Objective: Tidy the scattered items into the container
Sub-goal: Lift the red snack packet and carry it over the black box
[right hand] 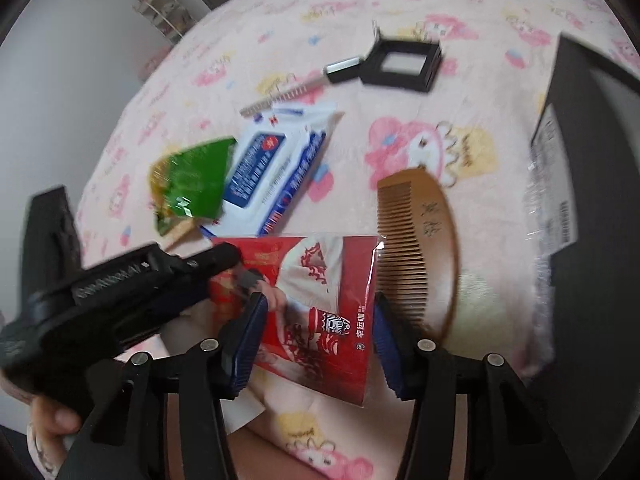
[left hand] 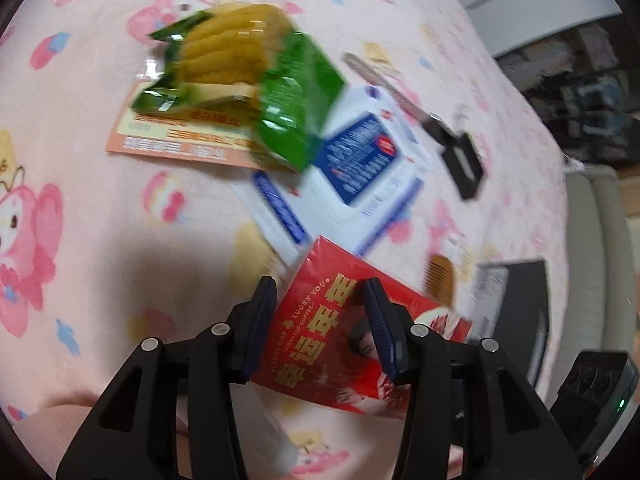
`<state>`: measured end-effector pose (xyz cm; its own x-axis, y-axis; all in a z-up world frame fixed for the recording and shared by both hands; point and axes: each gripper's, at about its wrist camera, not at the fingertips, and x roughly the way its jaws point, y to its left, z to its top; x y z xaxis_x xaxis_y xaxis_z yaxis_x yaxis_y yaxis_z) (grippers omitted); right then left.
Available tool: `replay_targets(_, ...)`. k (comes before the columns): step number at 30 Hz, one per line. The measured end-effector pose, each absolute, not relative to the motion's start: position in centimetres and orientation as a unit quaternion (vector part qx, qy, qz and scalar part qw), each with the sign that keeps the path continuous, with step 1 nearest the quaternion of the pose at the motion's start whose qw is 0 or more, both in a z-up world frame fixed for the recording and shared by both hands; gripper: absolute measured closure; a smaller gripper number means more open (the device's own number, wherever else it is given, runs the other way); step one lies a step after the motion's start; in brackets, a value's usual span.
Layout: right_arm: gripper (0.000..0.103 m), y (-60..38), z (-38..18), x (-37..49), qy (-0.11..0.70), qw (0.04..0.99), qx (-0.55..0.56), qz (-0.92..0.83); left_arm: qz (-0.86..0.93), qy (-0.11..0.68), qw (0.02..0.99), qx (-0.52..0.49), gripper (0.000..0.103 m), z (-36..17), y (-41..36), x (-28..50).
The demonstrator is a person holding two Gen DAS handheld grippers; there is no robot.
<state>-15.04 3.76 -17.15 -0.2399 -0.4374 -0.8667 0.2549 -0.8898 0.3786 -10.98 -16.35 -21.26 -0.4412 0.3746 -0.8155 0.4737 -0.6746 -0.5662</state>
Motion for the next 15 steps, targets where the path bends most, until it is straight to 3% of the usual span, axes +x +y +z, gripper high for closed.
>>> replay_targets(15, 0.055, 13.6, -8.6, -13.6, -0.081, 0.226, 0.485, -0.841, -0.817, 0.294, -0.052, 0.494, 0.058, -11.5, -4.5, -11.6)
